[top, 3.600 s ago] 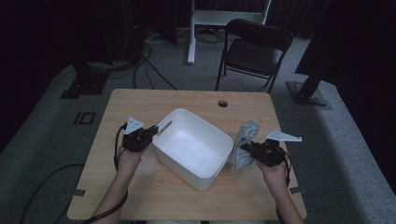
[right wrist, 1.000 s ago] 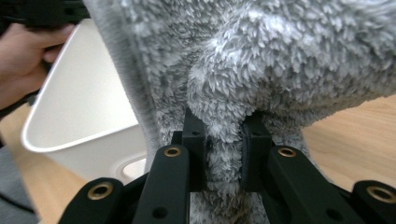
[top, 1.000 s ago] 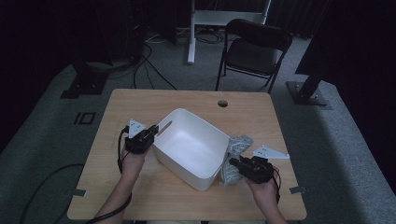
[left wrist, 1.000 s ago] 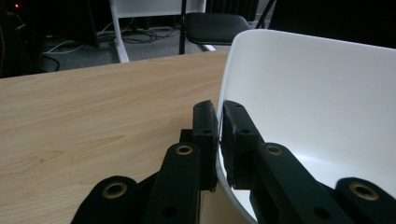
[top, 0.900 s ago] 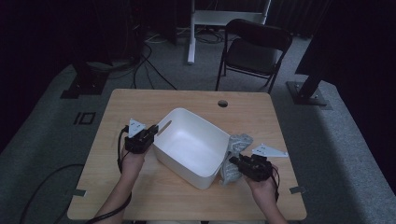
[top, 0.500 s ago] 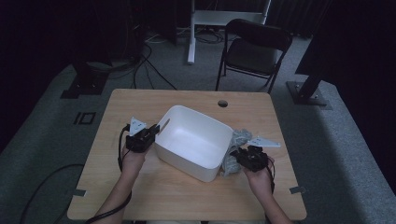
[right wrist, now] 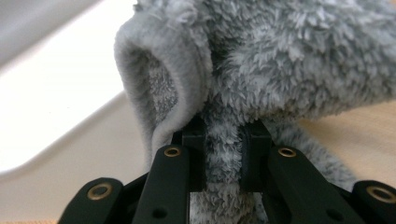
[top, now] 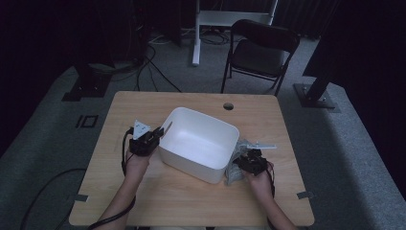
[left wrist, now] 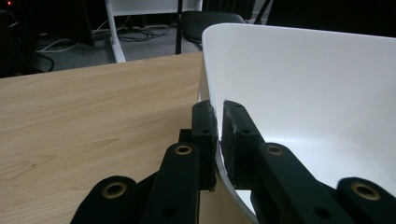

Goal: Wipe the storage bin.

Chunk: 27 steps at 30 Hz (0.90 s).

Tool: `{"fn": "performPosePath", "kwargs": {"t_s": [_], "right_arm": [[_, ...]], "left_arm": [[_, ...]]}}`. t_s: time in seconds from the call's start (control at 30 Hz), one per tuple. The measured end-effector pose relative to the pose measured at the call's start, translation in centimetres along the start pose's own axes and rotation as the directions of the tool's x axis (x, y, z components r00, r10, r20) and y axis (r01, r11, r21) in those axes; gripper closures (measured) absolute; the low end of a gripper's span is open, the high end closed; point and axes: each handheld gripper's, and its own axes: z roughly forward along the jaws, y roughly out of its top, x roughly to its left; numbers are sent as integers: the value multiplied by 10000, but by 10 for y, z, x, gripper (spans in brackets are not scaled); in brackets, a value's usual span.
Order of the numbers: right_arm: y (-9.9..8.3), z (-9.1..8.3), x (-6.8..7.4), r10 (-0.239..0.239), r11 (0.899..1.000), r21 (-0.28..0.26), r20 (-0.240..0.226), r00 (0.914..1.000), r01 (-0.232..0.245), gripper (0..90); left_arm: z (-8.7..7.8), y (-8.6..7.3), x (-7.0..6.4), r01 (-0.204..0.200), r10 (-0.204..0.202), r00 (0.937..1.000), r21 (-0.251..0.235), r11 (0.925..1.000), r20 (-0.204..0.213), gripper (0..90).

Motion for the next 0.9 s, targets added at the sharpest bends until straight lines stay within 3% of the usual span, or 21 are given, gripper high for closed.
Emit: {"fn": "performPosePath", "kwargs": {"t_s": [0.17,0.3,0.53,0.63,0.7,0.8,0.9], "right_arm": [[2,-8,2,-35,9999,-151,-72,10000,34,764],[6,-32,6,-103,9965,-831,-319,9994,76,763],[14,-89,32,-752,9664,-2514,-782,9941,534,763],[14,-93,41,-930,9637,-2595,-1036,9903,633,763],[14,-88,47,-1197,9643,-2481,-947,9883,930,763],[14,-74,48,-1159,9722,-2149,-997,9882,924,763],[14,-69,48,-1202,9743,-2014,-888,9888,1003,765]], "left_arm": [[1,-1,-3,54,-58,9993,-107,9999,-375,838],[2,-1,-7,-94,83,9973,-143,9999,-728,842],[2,-2,-8,-54,41,9971,-173,9998,-756,841],[2,-2,-7,-31,20,9974,-159,9999,-714,842],[2,-1,-7,-41,31,9979,-155,9999,-650,842],[3,-1,-4,41,-45,9996,-151,9999,-268,839],[3,-1,-4,9,-12,9997,-124,9999,-261,839]]}}
